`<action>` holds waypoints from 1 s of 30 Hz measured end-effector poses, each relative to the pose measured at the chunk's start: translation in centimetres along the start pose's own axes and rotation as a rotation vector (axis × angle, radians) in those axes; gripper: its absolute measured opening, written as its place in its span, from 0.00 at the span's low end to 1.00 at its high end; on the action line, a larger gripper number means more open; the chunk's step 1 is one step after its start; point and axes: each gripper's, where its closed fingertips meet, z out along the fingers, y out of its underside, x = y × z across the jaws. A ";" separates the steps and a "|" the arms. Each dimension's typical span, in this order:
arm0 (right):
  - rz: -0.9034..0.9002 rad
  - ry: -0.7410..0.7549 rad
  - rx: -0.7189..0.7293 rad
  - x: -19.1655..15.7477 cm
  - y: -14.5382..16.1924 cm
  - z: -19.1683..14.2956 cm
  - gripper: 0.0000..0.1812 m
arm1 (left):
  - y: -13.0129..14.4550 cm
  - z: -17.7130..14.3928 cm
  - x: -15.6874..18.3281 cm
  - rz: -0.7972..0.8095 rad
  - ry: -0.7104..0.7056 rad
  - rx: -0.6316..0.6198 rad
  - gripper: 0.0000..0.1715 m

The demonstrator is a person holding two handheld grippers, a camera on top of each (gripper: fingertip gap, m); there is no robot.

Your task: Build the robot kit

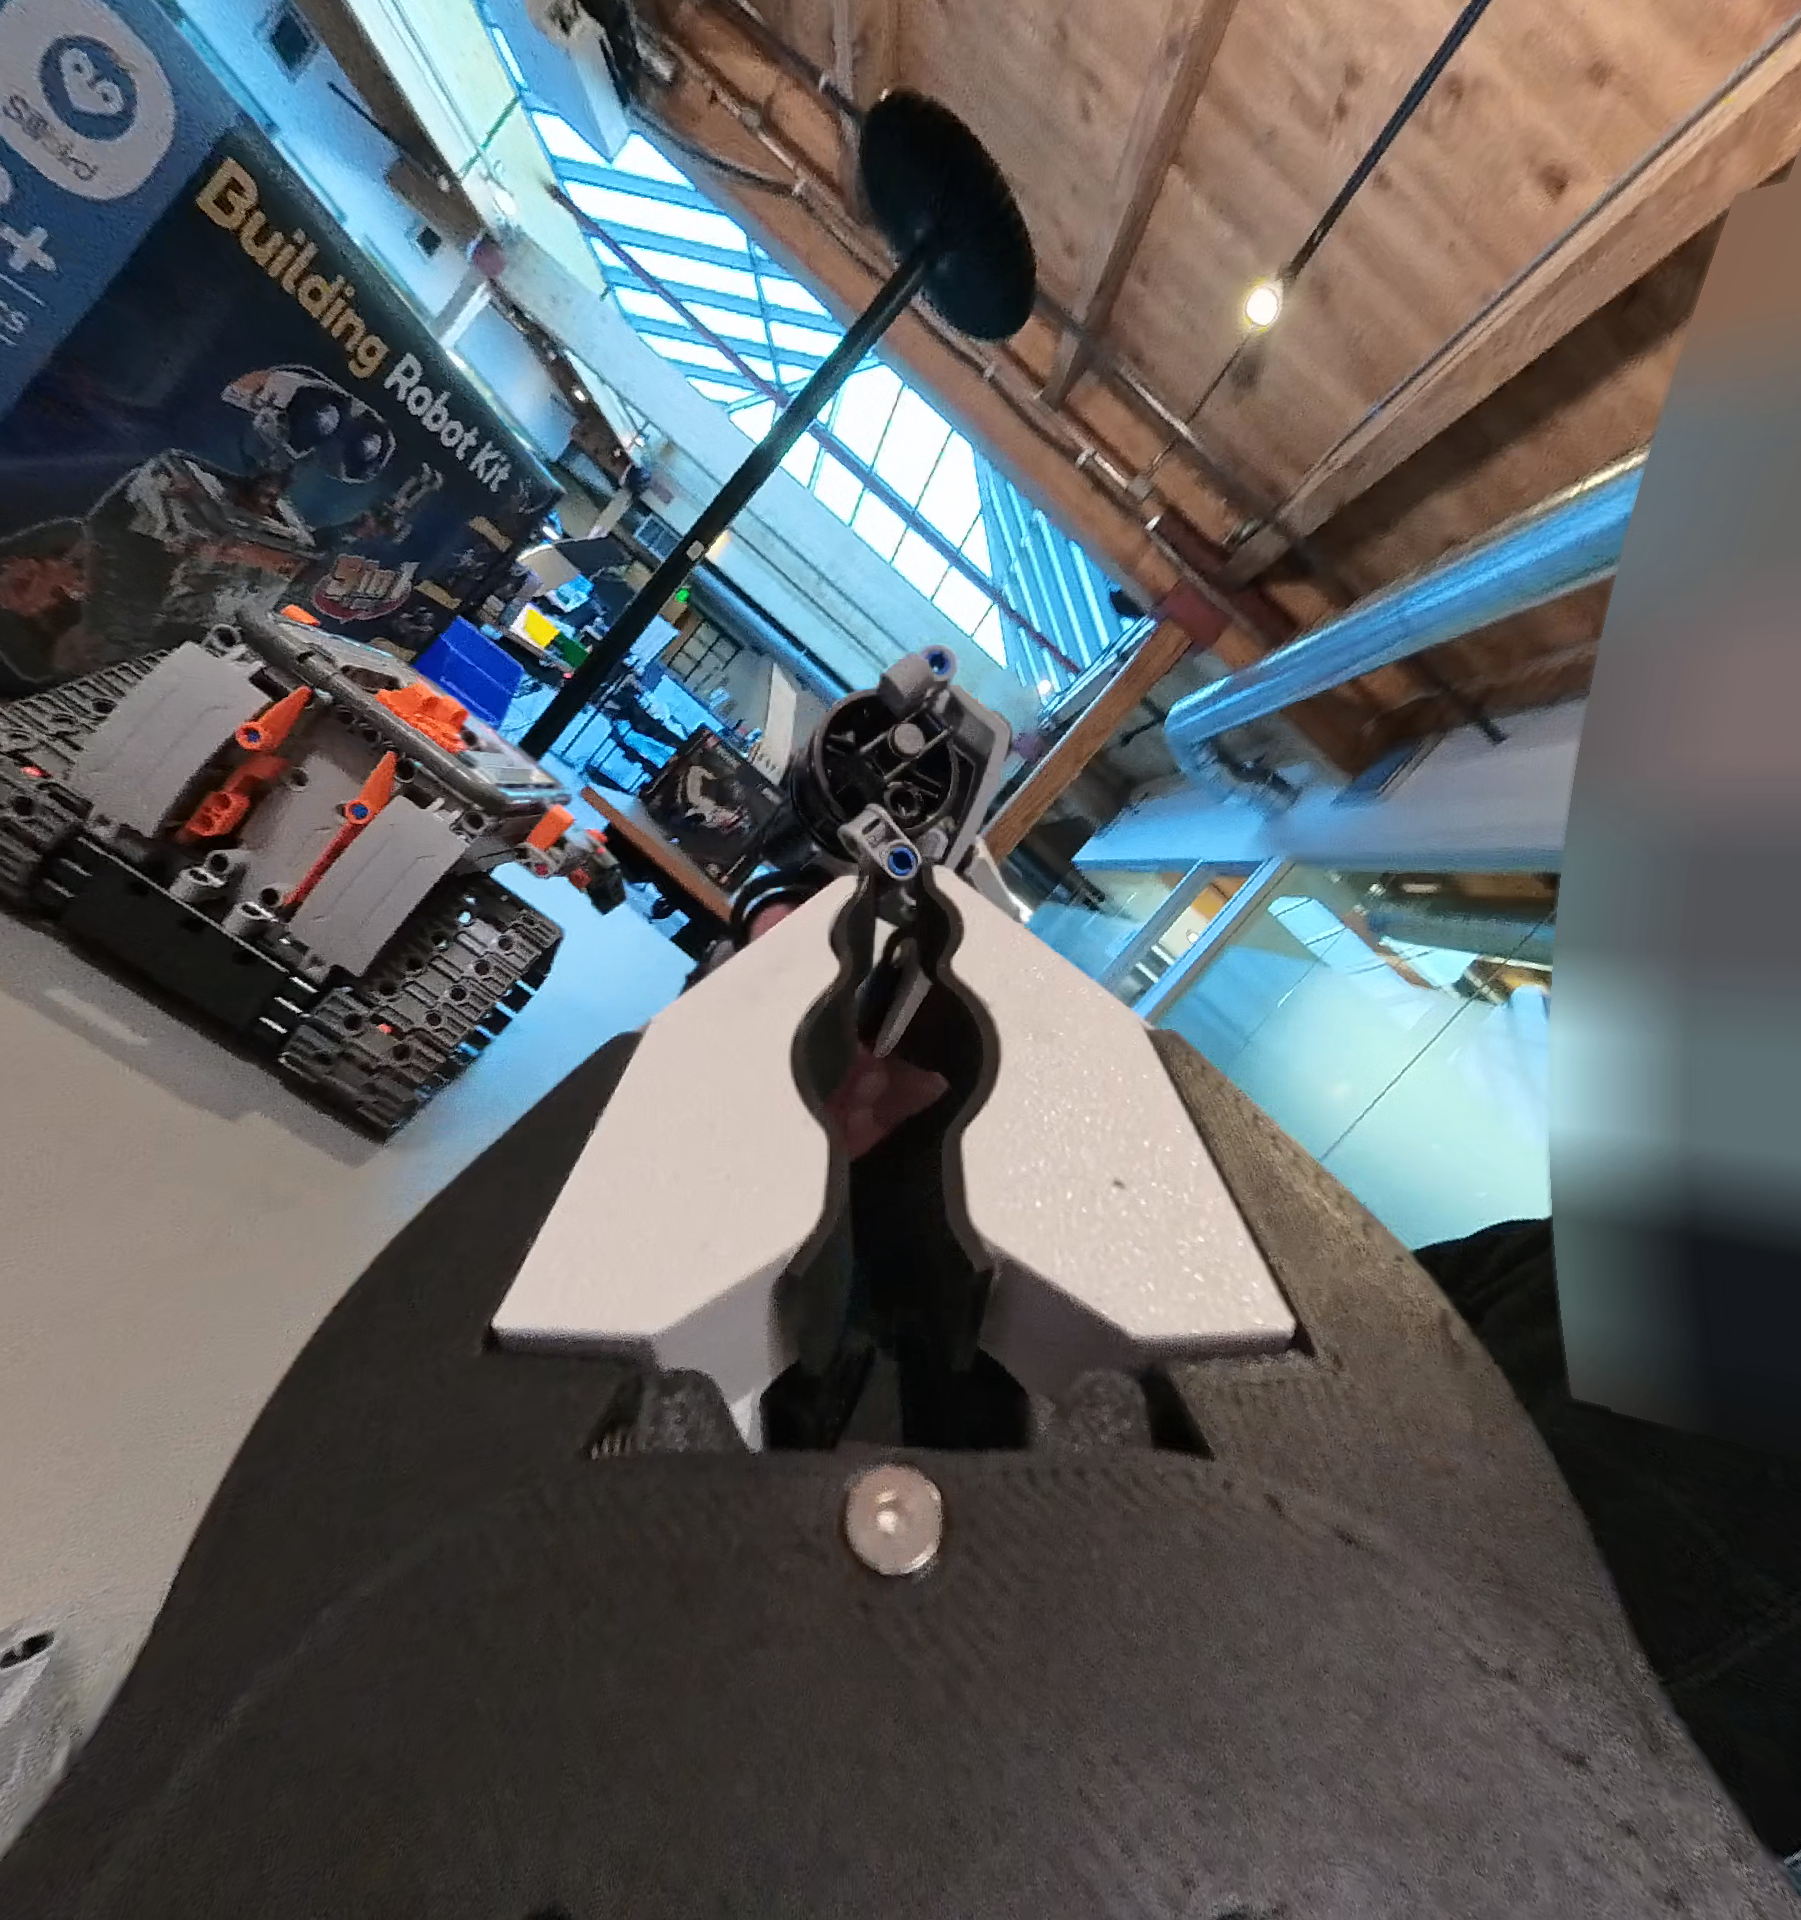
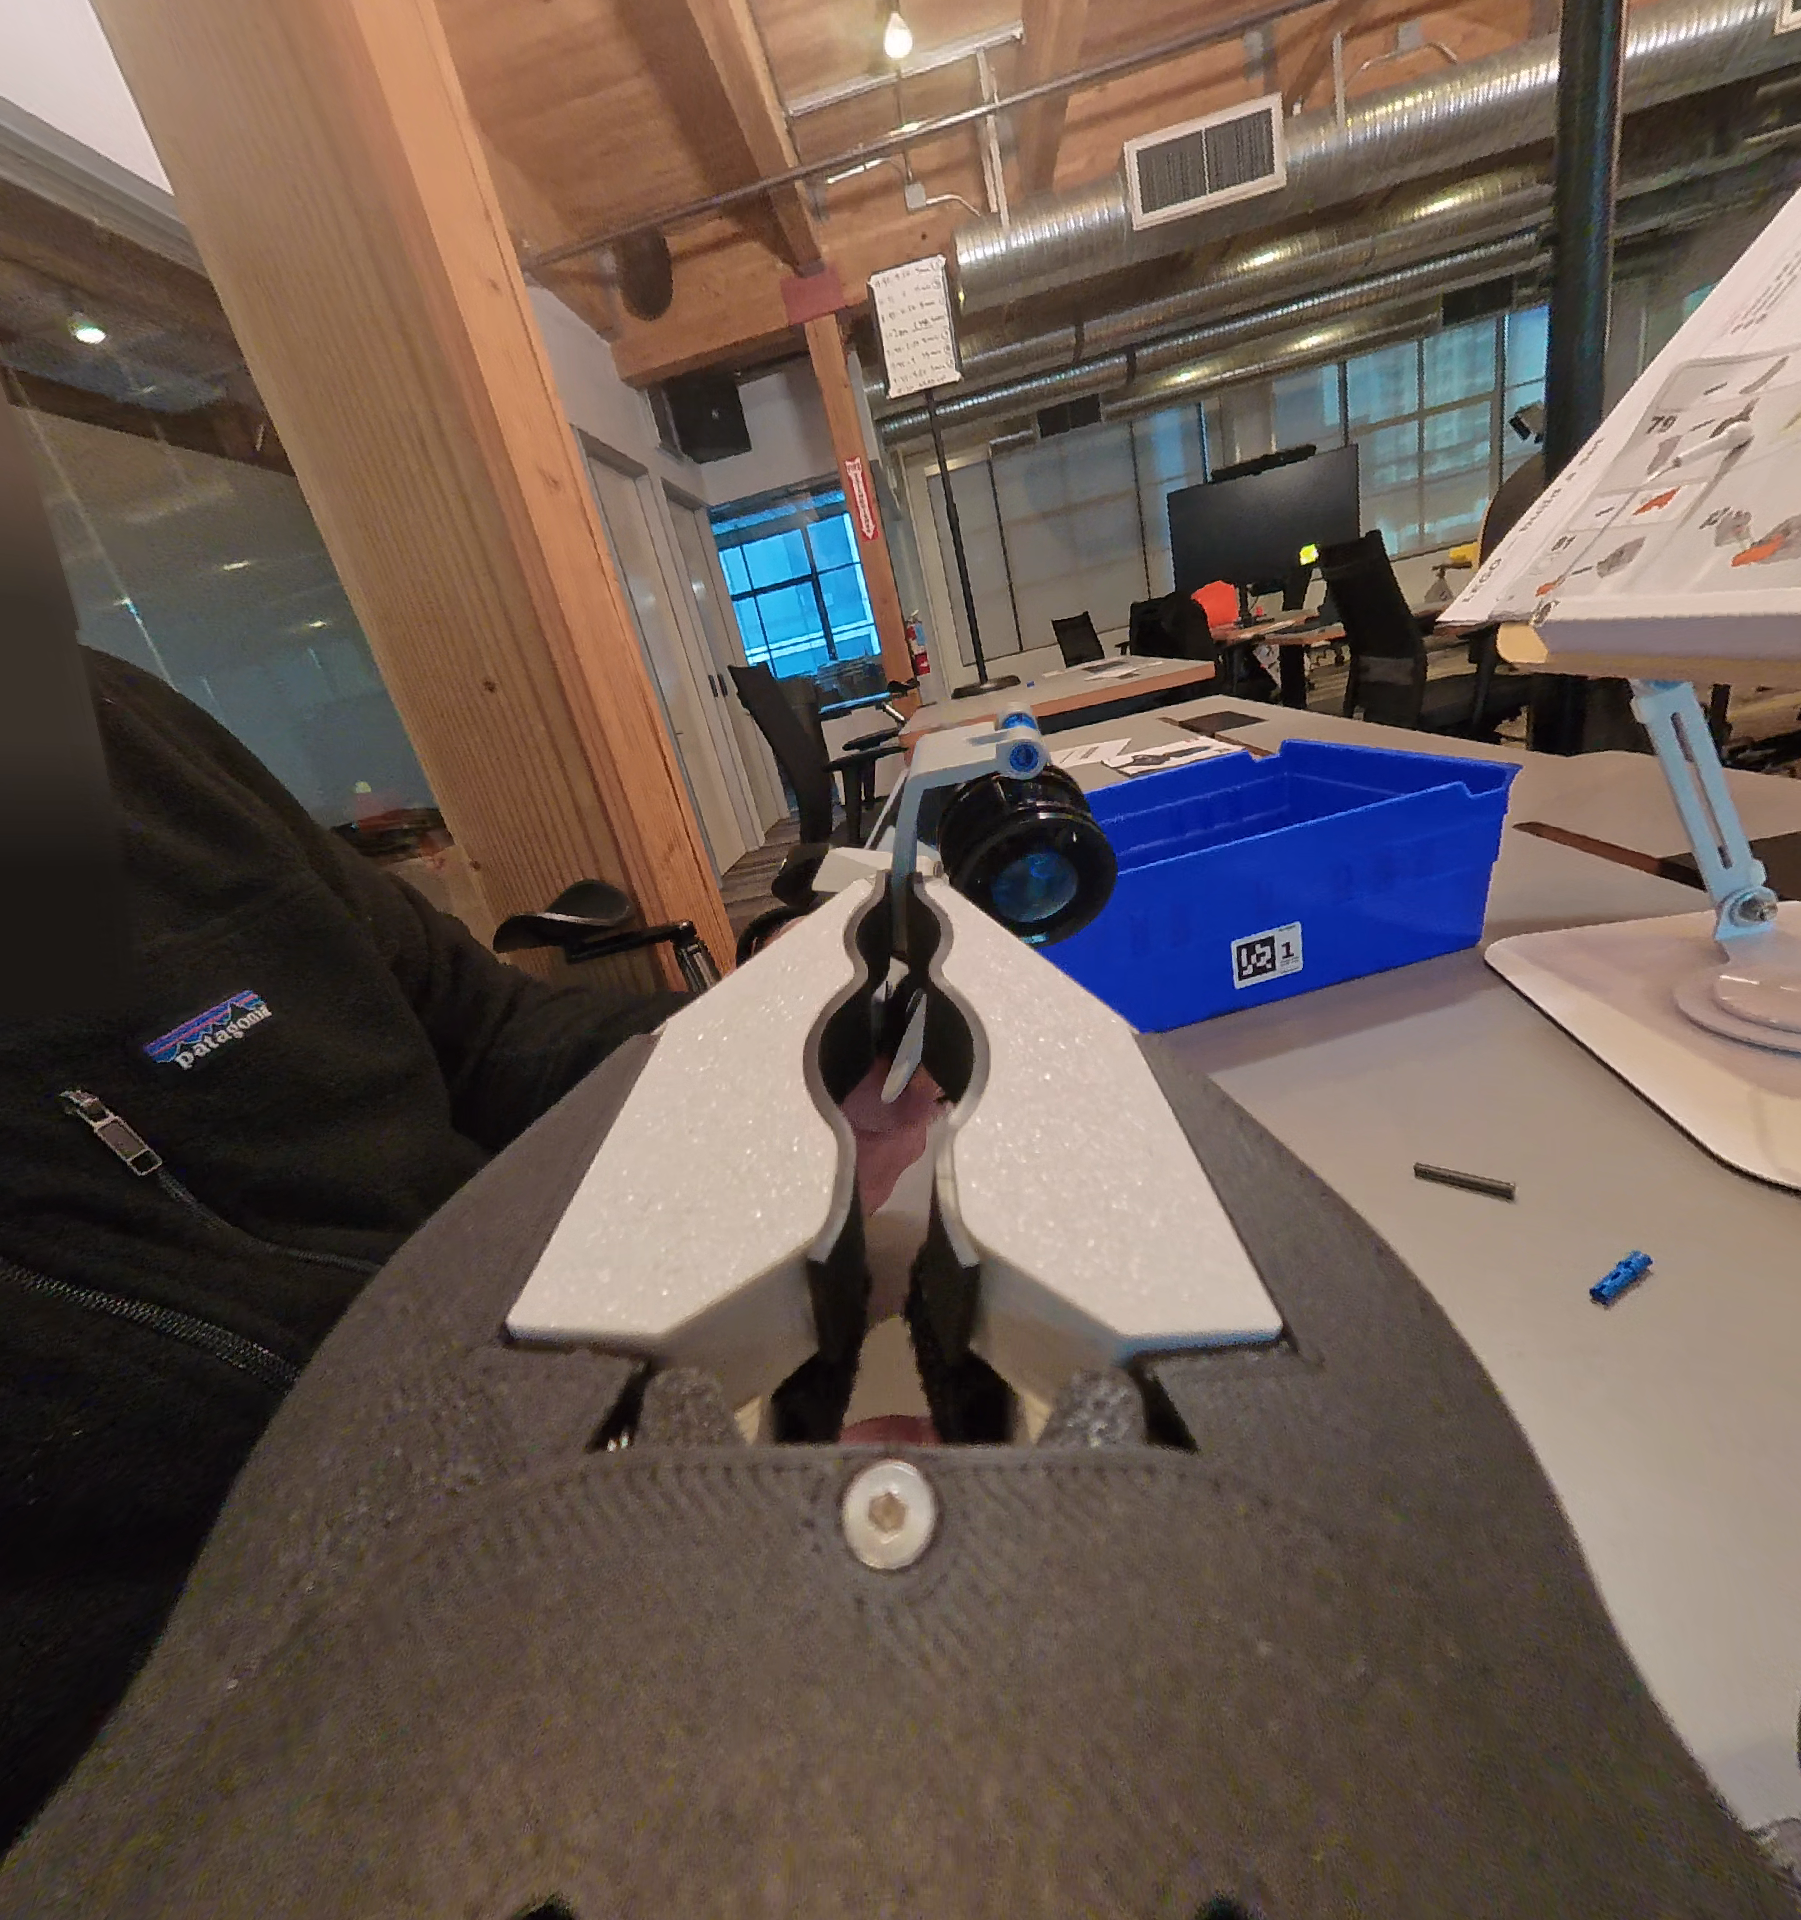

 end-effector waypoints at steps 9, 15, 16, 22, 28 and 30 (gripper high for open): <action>0.104 -0.049 0.071 -0.1 -1.3 -0.8 0.00 | -0.4 -1.0 0.2 0.686 -0.275 -0.085 0.14; 0.187 -0.070 -0.008 -0.3 0.4 0.1 0.00 | -1.4 -1.5 0.7 1.760 -0.564 -0.257 0.24; 0.198 -0.069 -0.011 -0.2 0.4 0.2 0.00 | -1.0 -1.3 1.1 1.949 -0.561 -0.279 0.22; 0.225 -0.081 -0.031 -0.3 0.8 0.4 0.00 | 0.4 -1.5 0.2 2.290 -0.509 -0.411 0.13; 0.237 -0.080 -0.034 -0.4 0.8 0.4 0.00 | 0.6 -1.3 -0.5 2.392 -0.466 -0.510 0.04; 0.238 -0.080 -0.035 -0.5 0.9 0.5 0.00 | 0.8 -1.2 -0.5 2.390 -0.458 -0.513 0.03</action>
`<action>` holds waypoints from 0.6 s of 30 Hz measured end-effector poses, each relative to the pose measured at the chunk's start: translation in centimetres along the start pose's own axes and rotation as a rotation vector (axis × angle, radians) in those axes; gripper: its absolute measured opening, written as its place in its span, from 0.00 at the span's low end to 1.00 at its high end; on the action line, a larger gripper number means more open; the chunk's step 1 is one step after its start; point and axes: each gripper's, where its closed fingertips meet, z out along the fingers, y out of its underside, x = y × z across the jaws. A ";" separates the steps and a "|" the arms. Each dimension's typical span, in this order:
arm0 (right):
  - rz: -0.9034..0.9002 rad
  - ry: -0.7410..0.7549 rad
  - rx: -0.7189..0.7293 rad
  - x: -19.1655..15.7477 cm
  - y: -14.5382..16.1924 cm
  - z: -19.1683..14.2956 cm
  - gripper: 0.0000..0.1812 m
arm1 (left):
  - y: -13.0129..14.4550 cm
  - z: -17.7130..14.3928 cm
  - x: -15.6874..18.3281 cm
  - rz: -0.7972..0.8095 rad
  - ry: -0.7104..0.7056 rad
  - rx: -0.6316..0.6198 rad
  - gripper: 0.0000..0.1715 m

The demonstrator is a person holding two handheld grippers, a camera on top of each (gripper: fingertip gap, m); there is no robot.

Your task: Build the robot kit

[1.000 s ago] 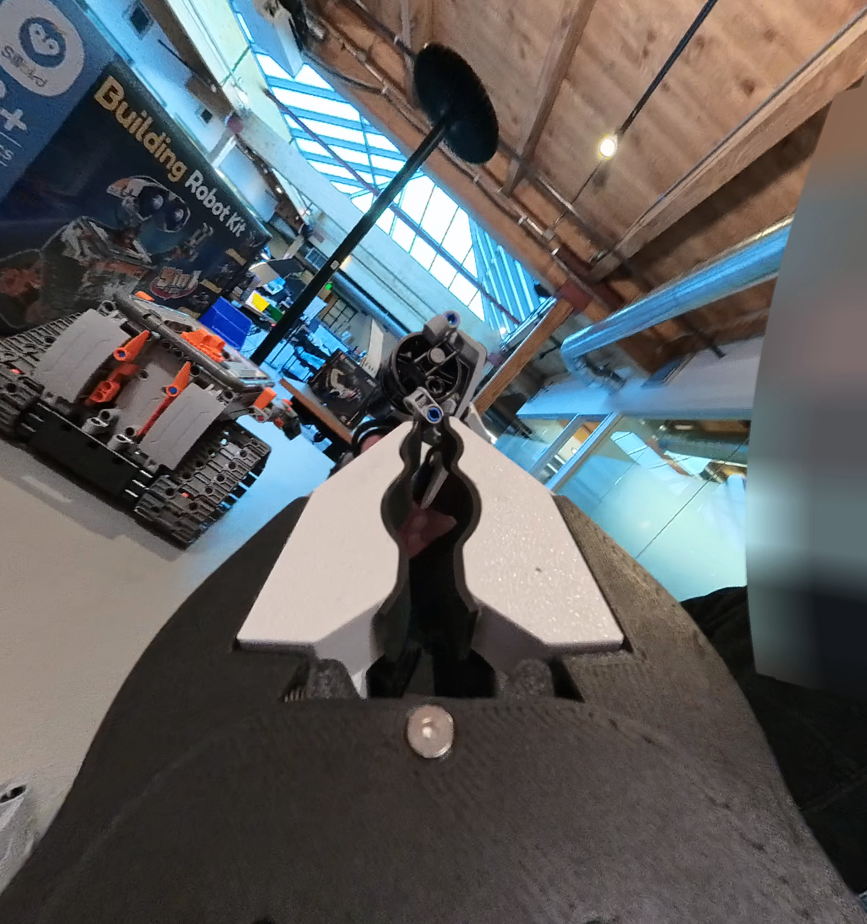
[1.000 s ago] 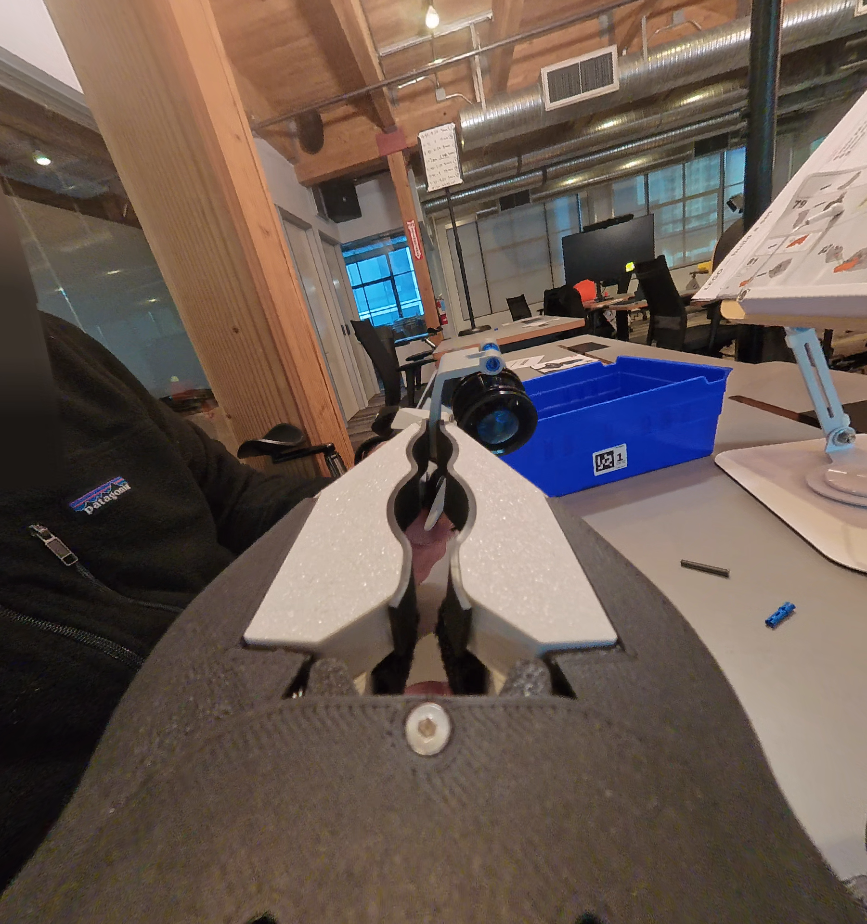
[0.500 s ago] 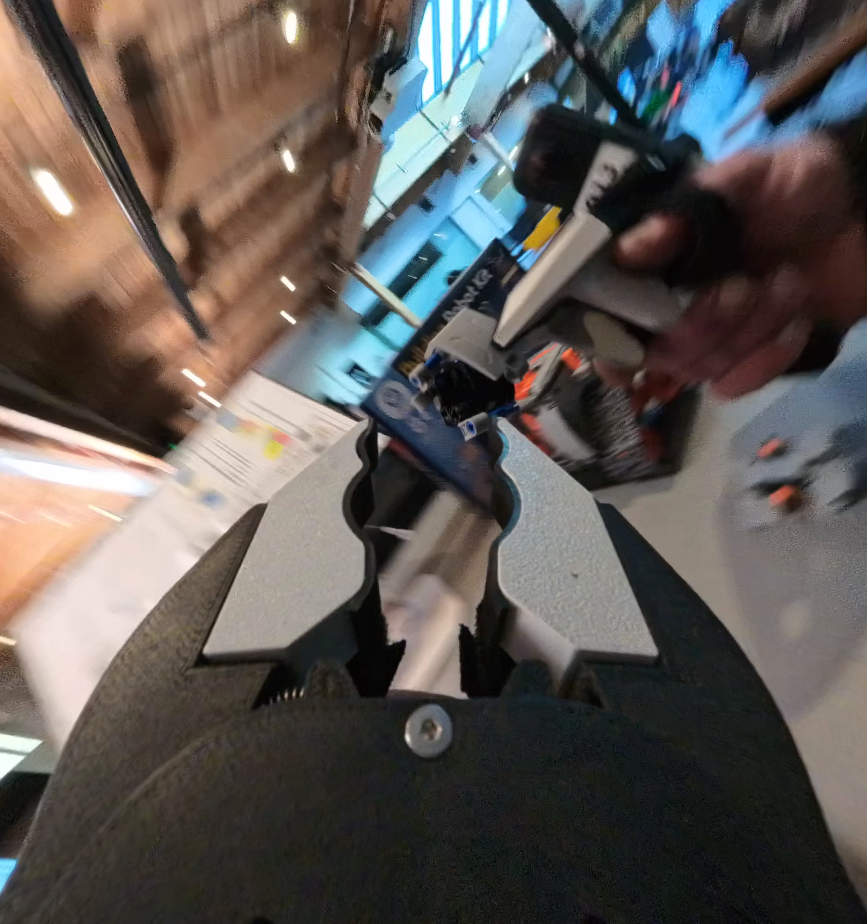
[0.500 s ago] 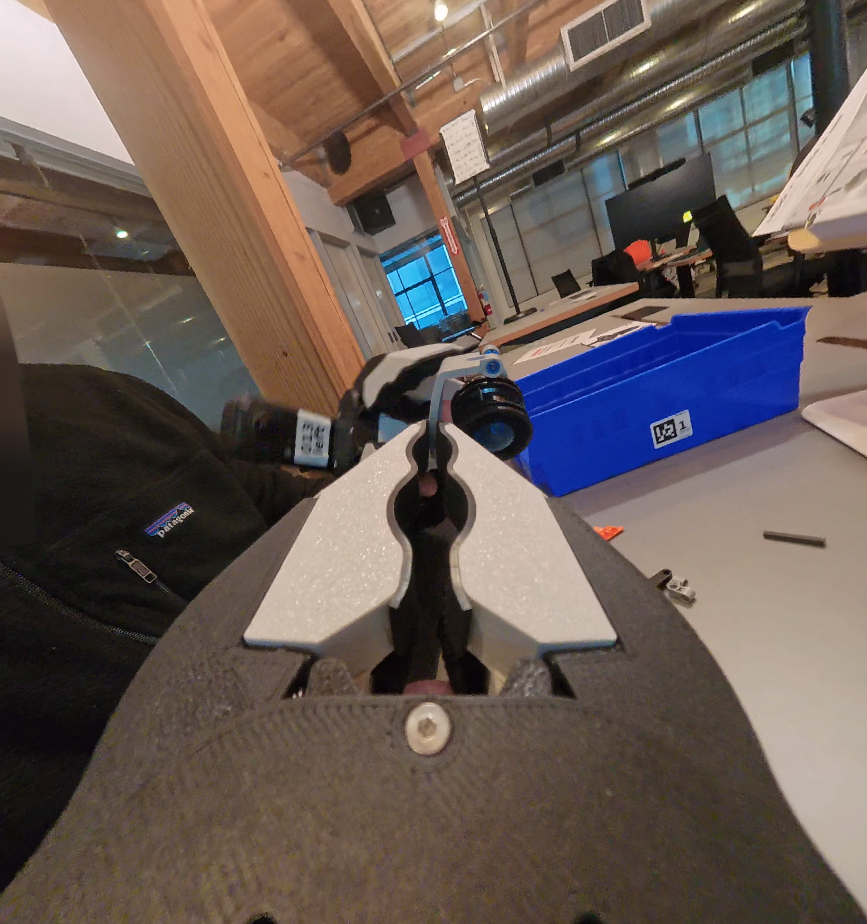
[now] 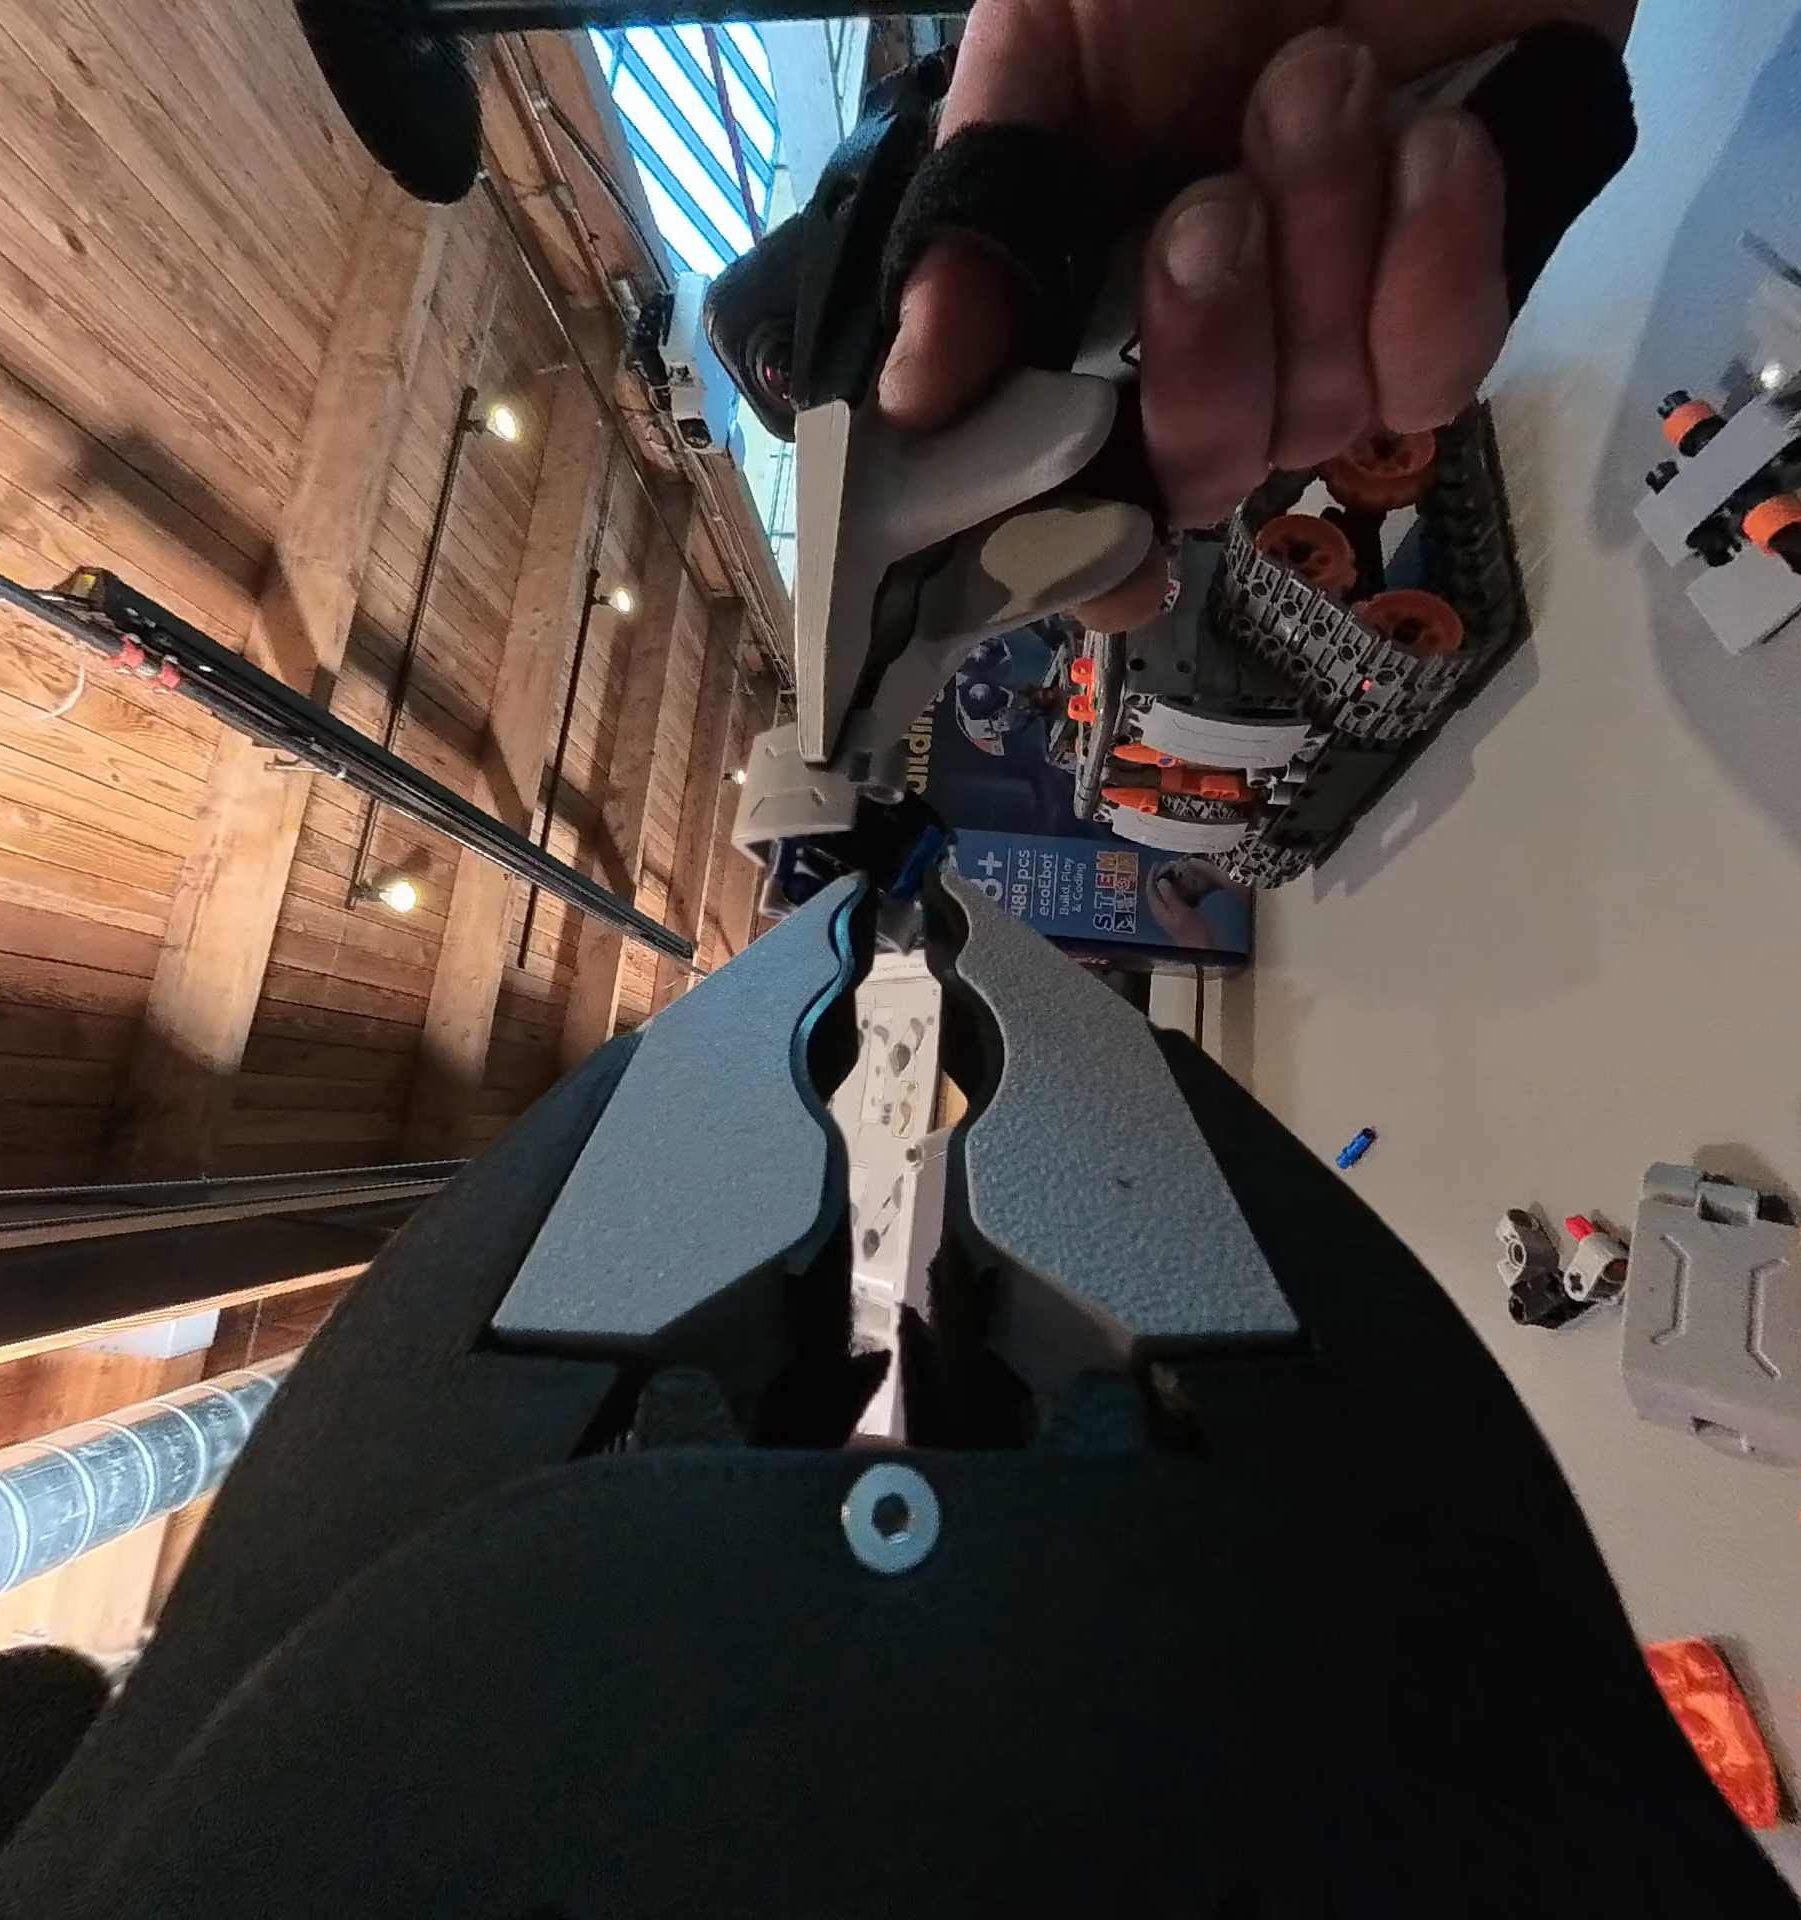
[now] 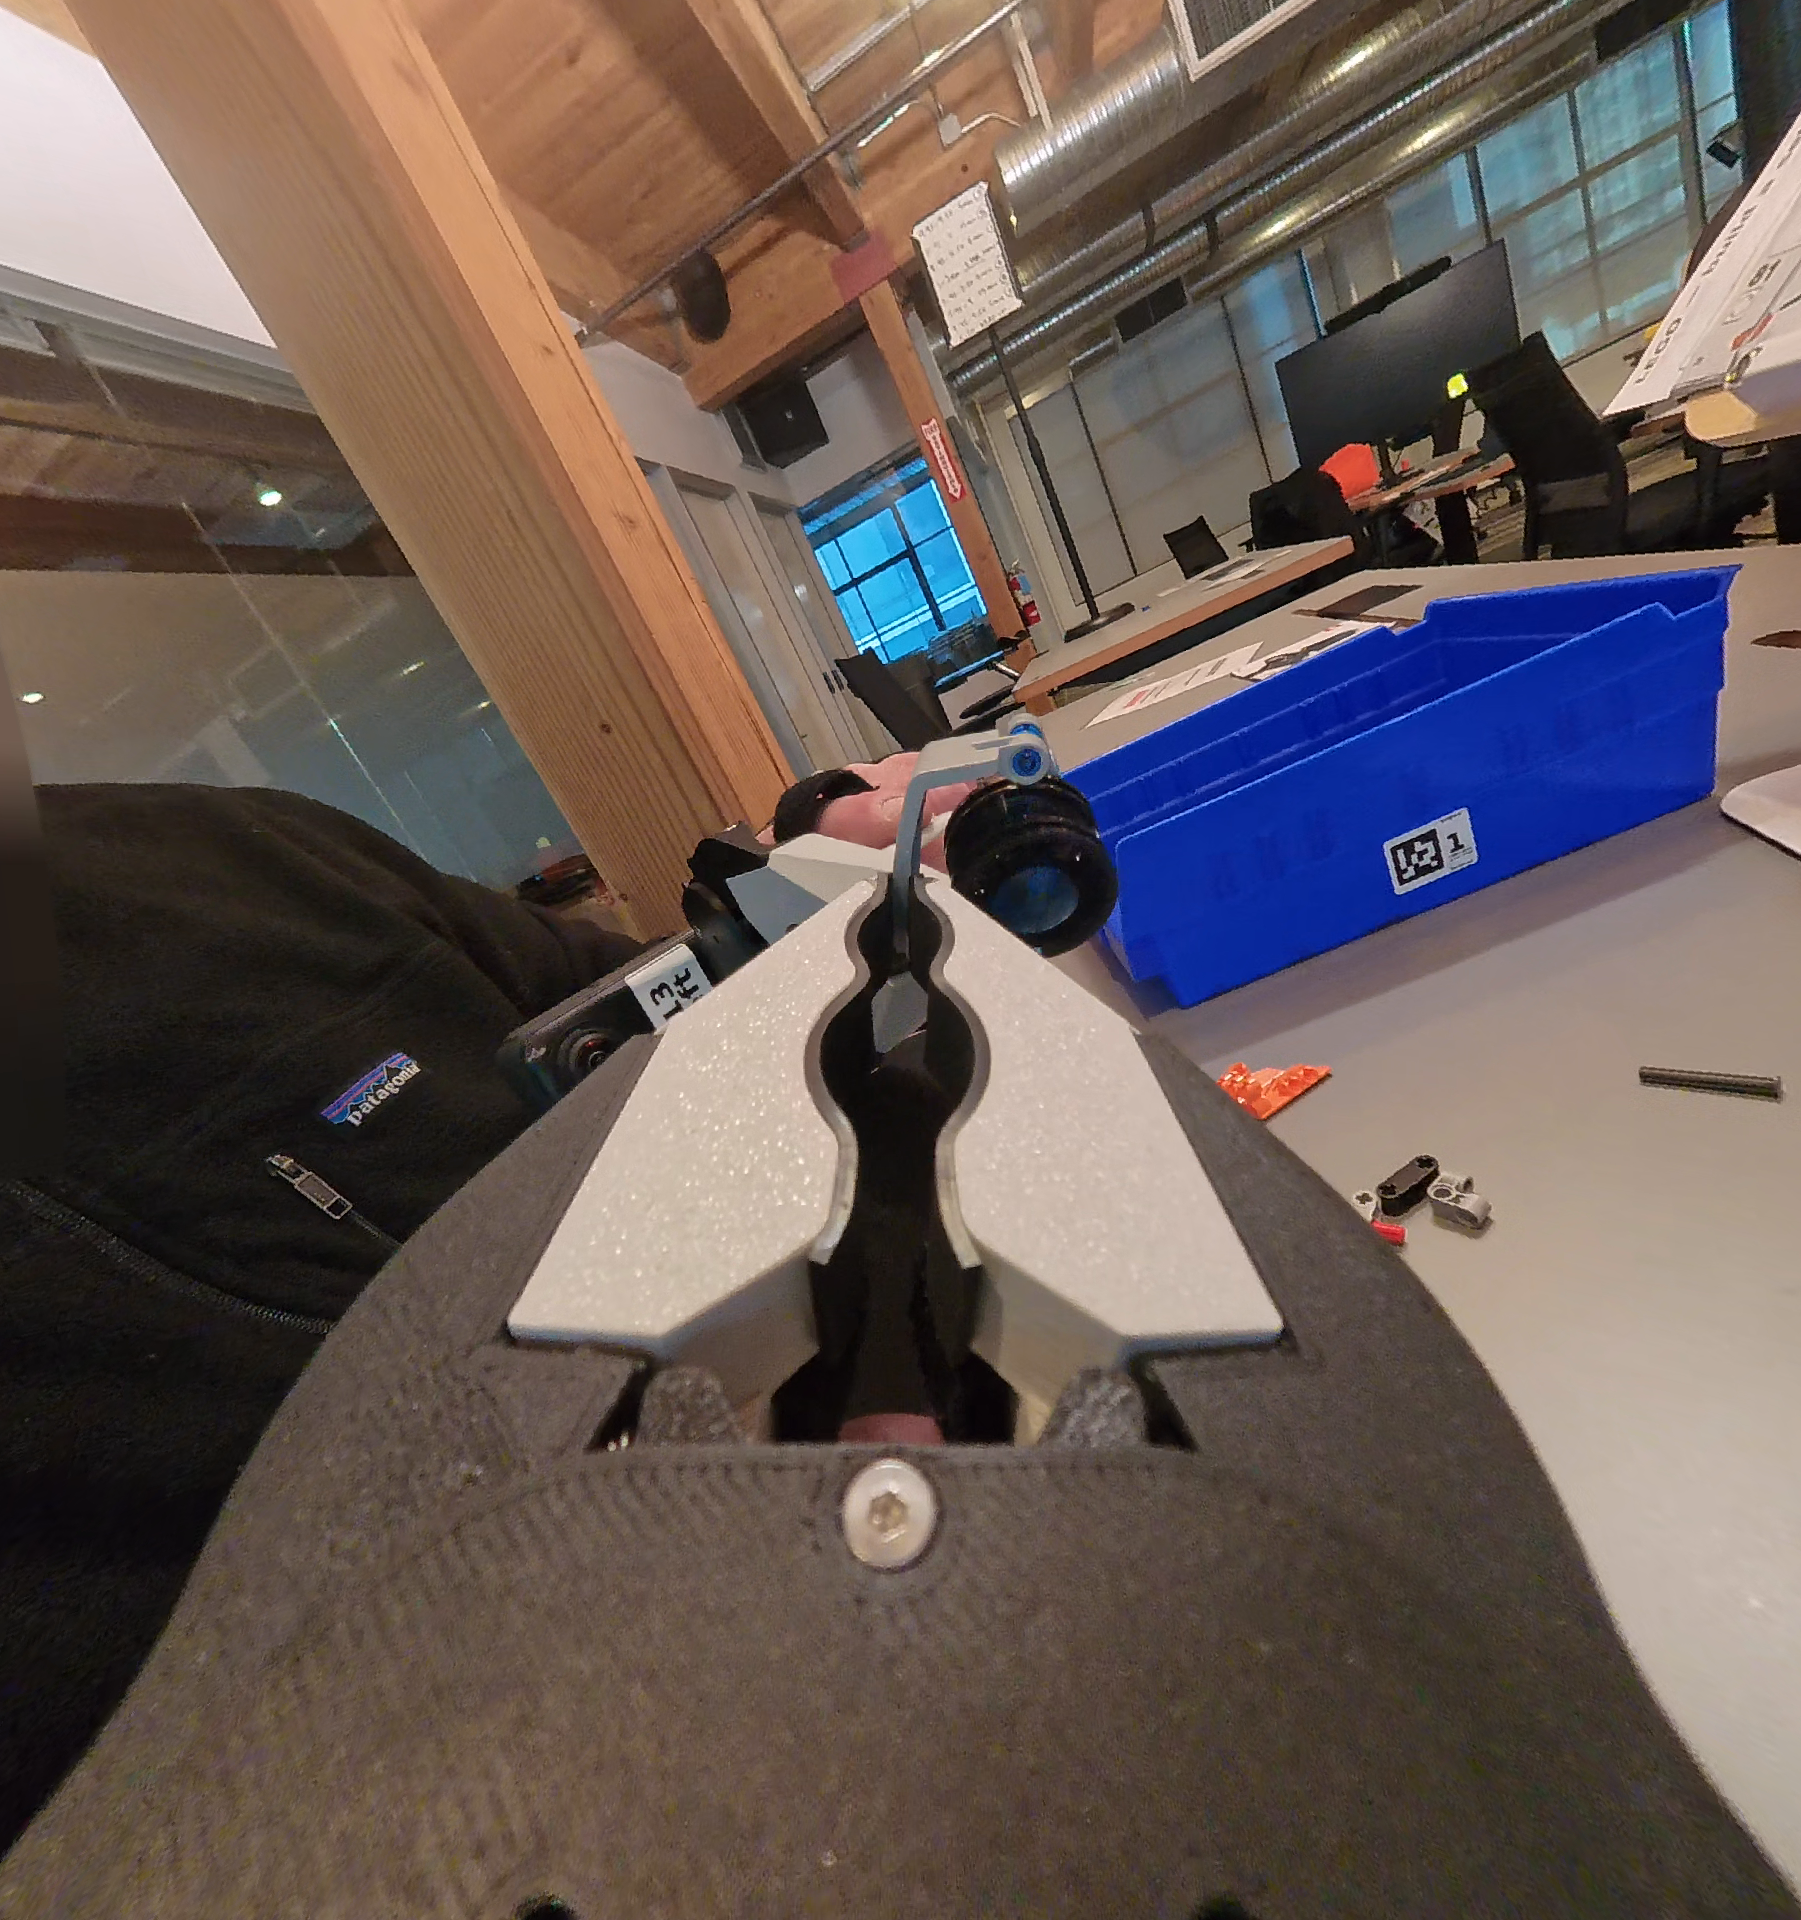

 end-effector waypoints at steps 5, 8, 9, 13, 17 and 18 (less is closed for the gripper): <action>-0.001 -0.013 0.028 -0.3 -0.5 0.0 0.00 | -0.3 0.1 -0.7 -0.089 -0.009 -0.004 0.03; -0.013 -0.023 0.047 -0.6 -0.9 0.0 0.00 | -0.5 0.0 -1.4 -0.207 -0.022 0.003 0.02; -0.021 -0.015 0.051 -0.6 -1.0 0.0 0.00 | -0.6 0.1 -1.7 -0.243 -0.026 0.006 0.02; -0.066 -0.027 0.070 -1.3 -1.2 0.4 0.00 | -0.9 0.2 -3.8 -0.380 -0.073 0.016 0.00; -0.043 -0.006 0.095 -0.7 -1.7 -0.3 0.00 | -0.9 -0.7 -3.8 -0.373 -0.064 0.044 0.00; -0.031 -0.006 0.078 -0.5 -1.4 -0.3 0.00 | -0.6 -0.8 -3.9 -0.357 -0.076 0.027 0.02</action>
